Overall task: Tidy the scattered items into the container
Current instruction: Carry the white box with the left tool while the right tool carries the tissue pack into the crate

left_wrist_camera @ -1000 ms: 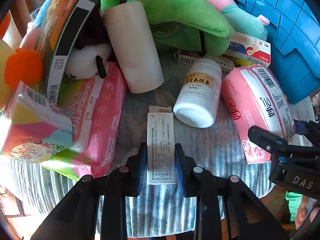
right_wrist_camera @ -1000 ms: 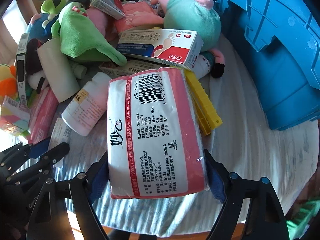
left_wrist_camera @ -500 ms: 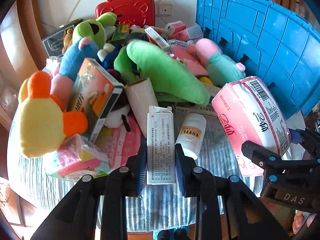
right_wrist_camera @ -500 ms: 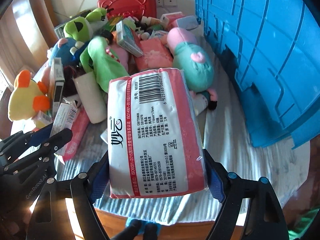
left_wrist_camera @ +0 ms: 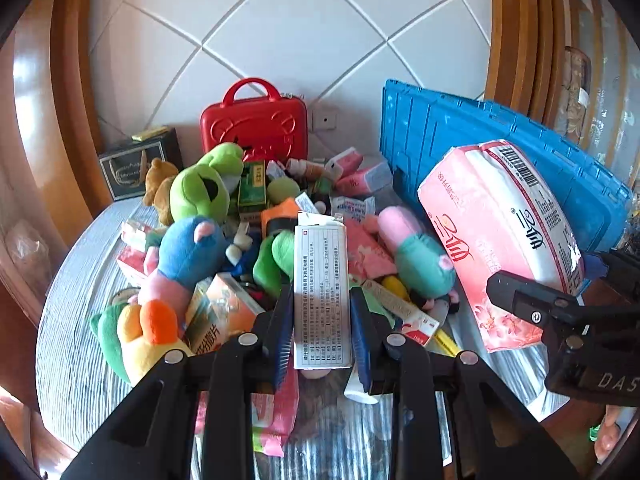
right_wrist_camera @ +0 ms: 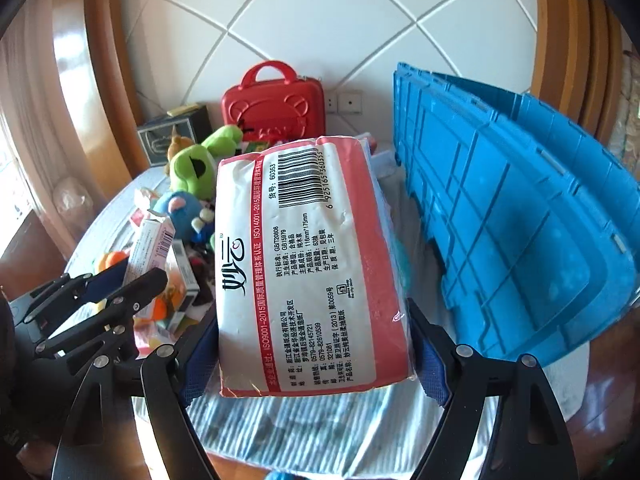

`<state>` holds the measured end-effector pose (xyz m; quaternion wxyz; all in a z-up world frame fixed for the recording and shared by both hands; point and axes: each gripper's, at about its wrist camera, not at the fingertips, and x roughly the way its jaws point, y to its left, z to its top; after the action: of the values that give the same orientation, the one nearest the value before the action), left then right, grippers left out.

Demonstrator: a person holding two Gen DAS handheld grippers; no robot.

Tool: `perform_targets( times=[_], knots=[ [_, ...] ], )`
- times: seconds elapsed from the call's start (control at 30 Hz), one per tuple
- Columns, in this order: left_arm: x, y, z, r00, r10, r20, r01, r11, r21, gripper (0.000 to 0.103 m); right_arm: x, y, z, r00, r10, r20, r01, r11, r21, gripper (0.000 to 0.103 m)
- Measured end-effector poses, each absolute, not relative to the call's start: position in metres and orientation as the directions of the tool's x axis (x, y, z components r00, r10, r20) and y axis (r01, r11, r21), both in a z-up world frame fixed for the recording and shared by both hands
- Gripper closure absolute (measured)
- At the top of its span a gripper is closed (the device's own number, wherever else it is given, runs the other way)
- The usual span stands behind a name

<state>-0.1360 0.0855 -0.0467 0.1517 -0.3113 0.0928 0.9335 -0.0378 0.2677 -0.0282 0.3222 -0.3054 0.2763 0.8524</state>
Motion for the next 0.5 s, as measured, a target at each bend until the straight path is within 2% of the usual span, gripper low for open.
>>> perform_targets(
  times=[0.27,0.5],
  knots=[
    [-0.144,0.147,0.016,-0.792,0.304,-0.529,-0.405,-0.911,0.083,0.077,0.007,0.318,0.041,-0.609,0.516,-0.602,-0.754,-0.612,0.238,0.02],
    [-0.148,0.267,0.076,-0.765,0.399,-0.506,-0.485,-0.873,0.045,0.077,0.075,0.399,0.079,-0.542,0.624,-0.563,-0.804,-0.58,0.131,0.02]
  ],
)
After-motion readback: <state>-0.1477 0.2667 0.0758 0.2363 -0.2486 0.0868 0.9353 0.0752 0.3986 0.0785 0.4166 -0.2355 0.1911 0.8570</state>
